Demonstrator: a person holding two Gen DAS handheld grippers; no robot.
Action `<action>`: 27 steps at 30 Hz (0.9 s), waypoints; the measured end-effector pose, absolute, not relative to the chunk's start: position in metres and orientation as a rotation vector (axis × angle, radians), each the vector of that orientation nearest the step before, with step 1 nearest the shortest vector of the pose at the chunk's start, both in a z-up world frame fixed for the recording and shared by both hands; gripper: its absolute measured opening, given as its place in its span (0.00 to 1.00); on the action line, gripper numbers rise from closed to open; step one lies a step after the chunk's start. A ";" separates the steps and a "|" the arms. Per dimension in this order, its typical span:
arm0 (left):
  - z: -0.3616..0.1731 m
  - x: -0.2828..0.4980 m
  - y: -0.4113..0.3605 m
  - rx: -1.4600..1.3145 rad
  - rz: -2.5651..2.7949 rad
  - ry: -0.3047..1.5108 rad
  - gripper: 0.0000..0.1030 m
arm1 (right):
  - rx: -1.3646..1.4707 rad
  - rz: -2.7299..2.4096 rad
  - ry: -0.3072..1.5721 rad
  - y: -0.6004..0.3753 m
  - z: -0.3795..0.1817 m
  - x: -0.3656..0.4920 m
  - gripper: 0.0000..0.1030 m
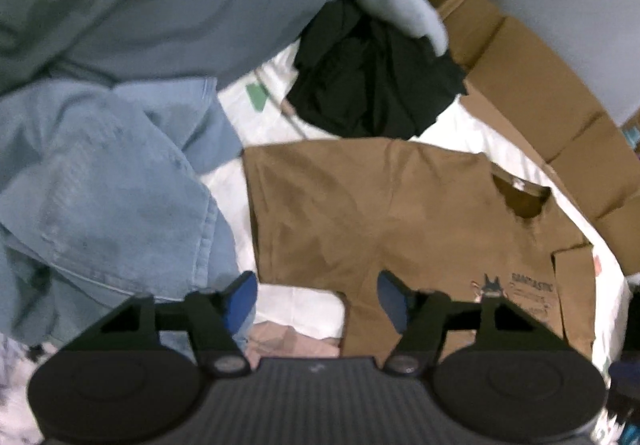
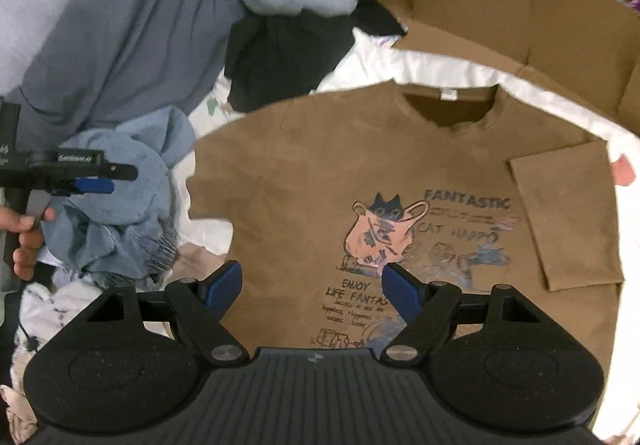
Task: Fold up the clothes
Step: 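Lower both grippers to the T-shirt side edge beside the blue jeans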
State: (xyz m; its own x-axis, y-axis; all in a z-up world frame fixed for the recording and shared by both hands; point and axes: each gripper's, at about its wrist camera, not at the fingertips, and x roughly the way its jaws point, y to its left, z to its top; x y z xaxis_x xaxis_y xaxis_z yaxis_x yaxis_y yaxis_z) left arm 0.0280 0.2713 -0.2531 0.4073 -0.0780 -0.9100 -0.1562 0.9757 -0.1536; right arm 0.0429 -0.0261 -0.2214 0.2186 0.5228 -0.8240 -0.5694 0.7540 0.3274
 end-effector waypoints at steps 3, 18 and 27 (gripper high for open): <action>-0.278 0.035 0.275 -0.253 0.067 1.168 0.59 | -0.063 0.795 1.114 -0.013 -0.243 0.041 0.79; -0.368 0.042 0.299 -0.395 0.142 1.154 0.18 | -0.002 0.864 1.038 0.027 -0.346 0.009 0.55; -0.392 0.035 0.290 -0.373 0.241 1.100 0.18 | 0.018 0.865 1.004 0.038 -0.368 -0.001 0.55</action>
State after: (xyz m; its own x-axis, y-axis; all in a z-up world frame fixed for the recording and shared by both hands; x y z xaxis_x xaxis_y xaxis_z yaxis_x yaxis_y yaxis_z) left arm 0.0352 0.2905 -0.3920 0.4367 0.0058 -0.8996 -0.3707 0.9123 -0.1741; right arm -0.0013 0.0385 -0.3682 0.2429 0.6411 -0.7280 -0.6253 0.6773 0.3878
